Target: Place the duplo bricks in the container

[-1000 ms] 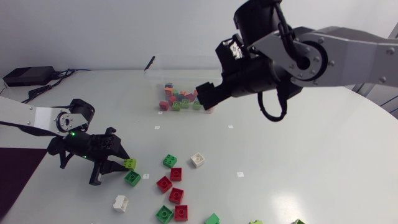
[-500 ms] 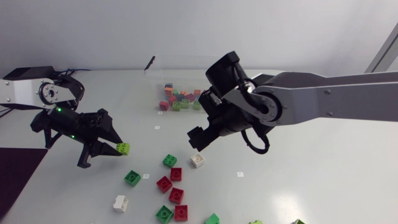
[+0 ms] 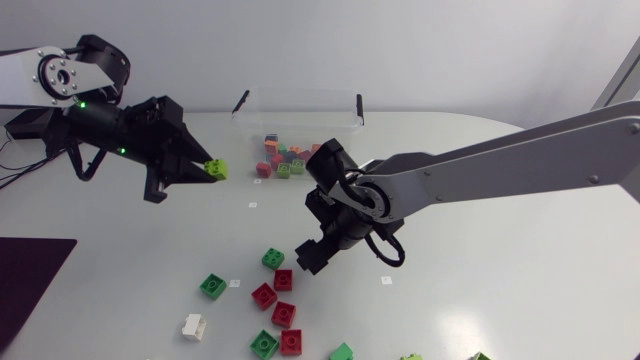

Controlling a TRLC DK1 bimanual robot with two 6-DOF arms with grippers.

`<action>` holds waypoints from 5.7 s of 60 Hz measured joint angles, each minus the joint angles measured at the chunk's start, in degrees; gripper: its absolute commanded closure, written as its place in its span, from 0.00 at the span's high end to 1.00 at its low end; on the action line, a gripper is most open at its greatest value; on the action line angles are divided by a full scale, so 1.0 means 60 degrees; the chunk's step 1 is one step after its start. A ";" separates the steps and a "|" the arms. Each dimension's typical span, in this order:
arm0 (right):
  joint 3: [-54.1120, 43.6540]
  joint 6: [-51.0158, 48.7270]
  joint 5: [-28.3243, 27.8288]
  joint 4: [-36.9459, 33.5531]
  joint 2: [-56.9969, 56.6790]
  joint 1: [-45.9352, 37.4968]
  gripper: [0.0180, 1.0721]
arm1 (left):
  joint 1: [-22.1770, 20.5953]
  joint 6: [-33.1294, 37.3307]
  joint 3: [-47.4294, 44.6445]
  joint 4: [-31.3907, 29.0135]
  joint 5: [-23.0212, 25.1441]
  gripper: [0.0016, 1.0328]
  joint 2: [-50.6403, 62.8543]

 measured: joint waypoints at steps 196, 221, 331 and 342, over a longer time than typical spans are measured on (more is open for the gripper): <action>0.9985 0.0189 -0.0353 -0.2018 0.3308 -0.2288 0.28 | 0.0597 -0.1341 -0.4765 0.4025 -0.0572 0.96 -0.1198; 1.2214 0.0313 -0.0135 -0.3311 0.4860 -0.2535 0.95 | 0.0976 0.0561 -0.4863 0.2630 -0.0572 0.95 -0.1096; 0.0922 0.0769 0.0302 -0.5439 -0.2218 -0.1220 0.95 | -0.0586 0.2743 -0.5053 0.1818 -0.1184 0.03 0.0605; 0.0138 0.0834 0.0142 -0.5821 -0.2222 -0.1231 0.95 | -0.0568 0.2280 -0.4608 0.1639 -0.1056 0.03 -0.0055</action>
